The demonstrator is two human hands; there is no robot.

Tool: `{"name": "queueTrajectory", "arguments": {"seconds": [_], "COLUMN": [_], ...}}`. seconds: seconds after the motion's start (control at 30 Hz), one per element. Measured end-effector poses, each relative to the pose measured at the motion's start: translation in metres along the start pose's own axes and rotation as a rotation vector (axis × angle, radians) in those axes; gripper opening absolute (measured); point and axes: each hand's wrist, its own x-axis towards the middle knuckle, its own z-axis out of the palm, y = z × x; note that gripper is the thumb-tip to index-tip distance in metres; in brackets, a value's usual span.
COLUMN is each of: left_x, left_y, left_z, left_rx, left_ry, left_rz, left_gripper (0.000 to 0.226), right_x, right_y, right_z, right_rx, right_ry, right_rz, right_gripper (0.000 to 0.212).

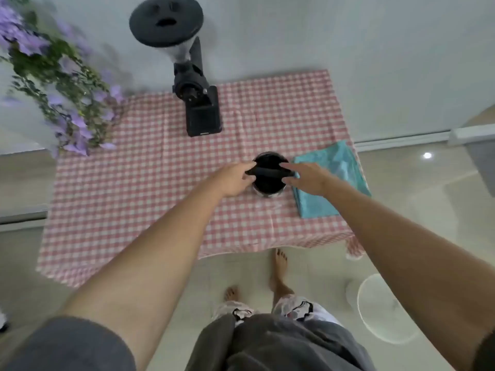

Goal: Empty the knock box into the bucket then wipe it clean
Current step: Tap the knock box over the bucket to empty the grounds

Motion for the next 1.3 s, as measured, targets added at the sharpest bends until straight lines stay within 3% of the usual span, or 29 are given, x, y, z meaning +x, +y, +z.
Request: {"name": "queueTrajectory", "arguments": {"seconds": [0.3,0.53,0.93,1.3], "left_x": [0.038,0.028,-0.022,-0.038], "left_y": [0.01,0.016,0.056,0.17], "left_z": [0.015,0.004,0.038,0.179], "left_rx": [0.07,0.084,0.18,0.312], "left_ry": [-0.045,-0.056,-0.127,-0.359], "left_rz": [-0.099,-0.052,0.226,0.45], "left_gripper": [0.049,0.046,0.044,0.049], "right_x": [0.025,0.017,-0.092,-0.24], "right_y": [0.011,0.015,0.039,0.154], "right_z": [0.004,0.004,0.051,0.139], "right_rx": [-0.027,0.002,0.099,0.262], "right_ry": [0.063,0.089,0.248,0.368], "right_rz": [-0.082,-0.133,0.049,0.343], "right_gripper": [0.046,0.042,0.041,0.04]}}
